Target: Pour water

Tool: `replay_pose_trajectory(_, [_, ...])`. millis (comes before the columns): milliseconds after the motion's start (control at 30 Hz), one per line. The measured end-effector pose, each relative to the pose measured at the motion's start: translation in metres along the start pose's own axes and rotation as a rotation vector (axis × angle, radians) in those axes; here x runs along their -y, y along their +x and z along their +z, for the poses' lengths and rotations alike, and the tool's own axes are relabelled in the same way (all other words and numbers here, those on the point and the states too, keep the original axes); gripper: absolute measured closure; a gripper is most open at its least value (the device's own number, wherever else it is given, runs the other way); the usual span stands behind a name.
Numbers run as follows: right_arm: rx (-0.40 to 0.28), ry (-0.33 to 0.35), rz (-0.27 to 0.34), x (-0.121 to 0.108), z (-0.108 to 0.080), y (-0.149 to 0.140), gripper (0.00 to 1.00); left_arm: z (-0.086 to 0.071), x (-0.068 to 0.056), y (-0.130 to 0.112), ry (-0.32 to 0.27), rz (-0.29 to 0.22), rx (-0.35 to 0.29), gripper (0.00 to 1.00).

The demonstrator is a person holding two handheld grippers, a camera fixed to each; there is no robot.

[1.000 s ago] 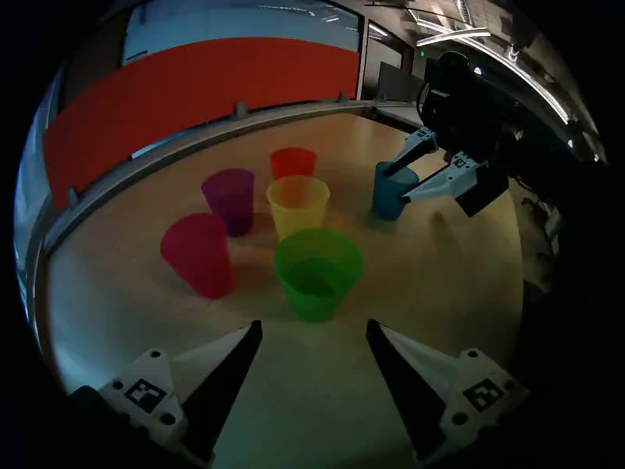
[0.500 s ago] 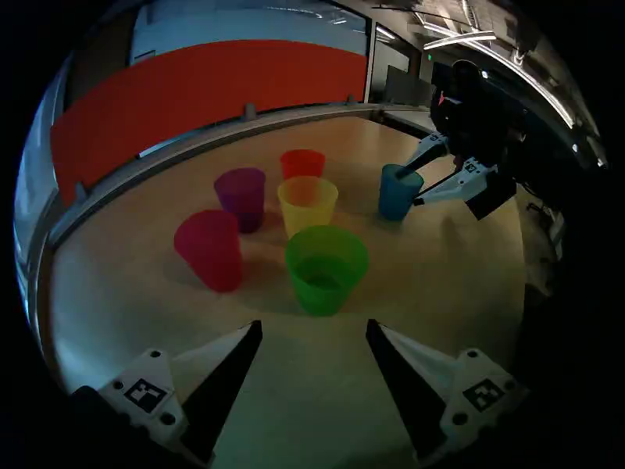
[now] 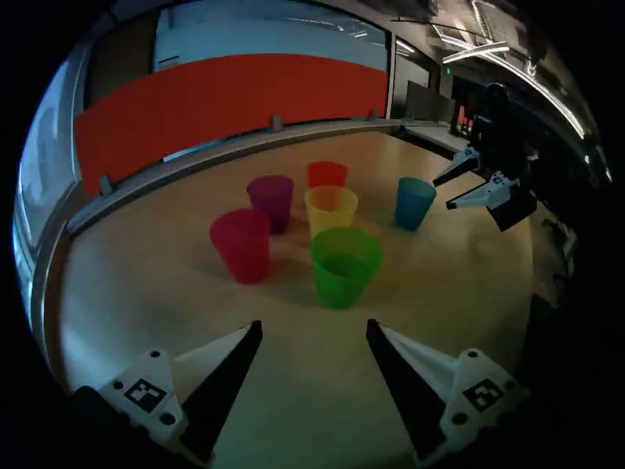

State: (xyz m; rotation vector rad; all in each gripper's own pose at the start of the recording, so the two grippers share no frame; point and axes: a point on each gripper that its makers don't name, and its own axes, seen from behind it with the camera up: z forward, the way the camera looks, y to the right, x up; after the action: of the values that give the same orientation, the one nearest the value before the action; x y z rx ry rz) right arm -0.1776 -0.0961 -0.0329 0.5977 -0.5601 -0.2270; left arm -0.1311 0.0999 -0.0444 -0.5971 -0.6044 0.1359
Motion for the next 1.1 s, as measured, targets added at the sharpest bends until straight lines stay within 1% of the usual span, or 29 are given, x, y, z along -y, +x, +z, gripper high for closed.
replay_pose_trajectory(100, [-0.011,-0.02,0.006,-0.001,-0.01,-0.003,0.0,-0.006,0.002,0.001,0.022,-0.003,-0.017,0.01])
replay_pose_trajectory(267, [-0.038,-0.044,0.018,-0.001,-0.022,-0.003,0.01,-0.014,0.0,0.003,0.044,-0.009,-0.042,0.0])
replay_pose_trajectory(400, [-0.063,-0.053,0.03,0.0,-0.028,0.002,0.0,-0.017,-0.001,0.008,0.062,-0.007,-0.062,0.01])
replay_pose_trajectory(567, [-0.09,-0.073,0.048,-0.001,-0.033,0.007,0.0,-0.02,0.003,0.013,0.088,-0.019,-0.09,0.01])
replay_pose_trajectory(700, [-0.117,-0.108,0.07,-0.005,-0.039,0.012,0.01,-0.023,0.011,0.015,0.121,-0.039,-0.118,0.01])
replay_pose_trajectory(933, [-0.177,-0.203,0.134,-0.021,-0.051,0.022,0.01,-0.032,0.031,0.023,0.203,-0.071,-0.188,0.01])
replay_pose_trajectory(1100, [-0.226,-0.275,0.167,-0.033,-0.058,0.03,0.01,-0.037,0.041,0.029,0.257,-0.091,-0.239,0.01])
